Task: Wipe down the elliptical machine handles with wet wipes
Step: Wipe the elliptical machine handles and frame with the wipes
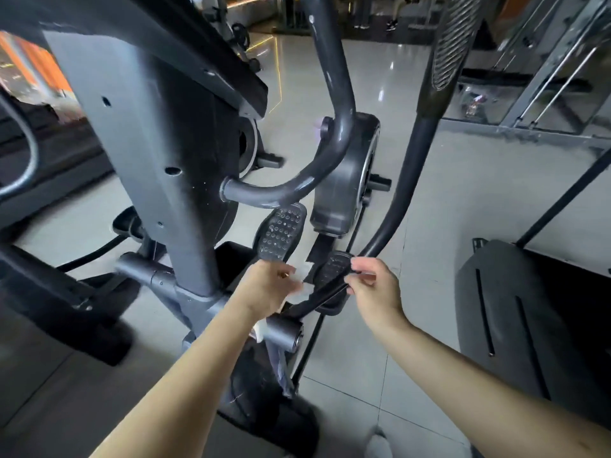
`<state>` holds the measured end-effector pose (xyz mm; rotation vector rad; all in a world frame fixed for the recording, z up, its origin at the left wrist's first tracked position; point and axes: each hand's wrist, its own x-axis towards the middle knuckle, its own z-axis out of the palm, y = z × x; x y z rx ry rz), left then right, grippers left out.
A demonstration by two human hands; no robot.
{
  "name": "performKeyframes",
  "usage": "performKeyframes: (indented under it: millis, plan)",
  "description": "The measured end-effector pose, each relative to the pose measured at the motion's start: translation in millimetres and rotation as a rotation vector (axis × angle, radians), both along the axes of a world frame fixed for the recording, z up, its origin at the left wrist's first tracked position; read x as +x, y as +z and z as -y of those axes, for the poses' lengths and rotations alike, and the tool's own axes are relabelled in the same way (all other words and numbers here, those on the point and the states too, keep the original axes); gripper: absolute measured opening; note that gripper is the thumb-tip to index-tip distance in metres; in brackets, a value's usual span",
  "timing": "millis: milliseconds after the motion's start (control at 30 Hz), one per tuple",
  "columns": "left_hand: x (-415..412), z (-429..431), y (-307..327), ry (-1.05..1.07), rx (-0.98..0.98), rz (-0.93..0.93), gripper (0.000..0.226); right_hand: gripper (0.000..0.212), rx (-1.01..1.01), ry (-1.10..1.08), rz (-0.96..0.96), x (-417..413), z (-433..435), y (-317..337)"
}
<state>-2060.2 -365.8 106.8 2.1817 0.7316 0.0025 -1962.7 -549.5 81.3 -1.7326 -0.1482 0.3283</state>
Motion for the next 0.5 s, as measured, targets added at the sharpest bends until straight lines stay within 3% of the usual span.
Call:
performKeyframes:
  millis: [100,267,400,500]
  plan:
    - [-19,-7,17,-0.001,-0.115,0.174,0.044,0.013,0.128,0.163,-0.146,-39,-15,17]
    - [-58,-8,27,0.043,-0.268,0.296,0.016,0.015,0.251,0.302,-0.321,-77,-43,33]
    - [-92,-14,34,0.092,-0.194,0.345,0.016,0.011,0.214,0.368,-0.252,-91,-59,35]
    - [-118,-15,47,0.160,-0.171,0.349,0.032,0.003,0.131,0.450,-0.169,-94,-69,38]
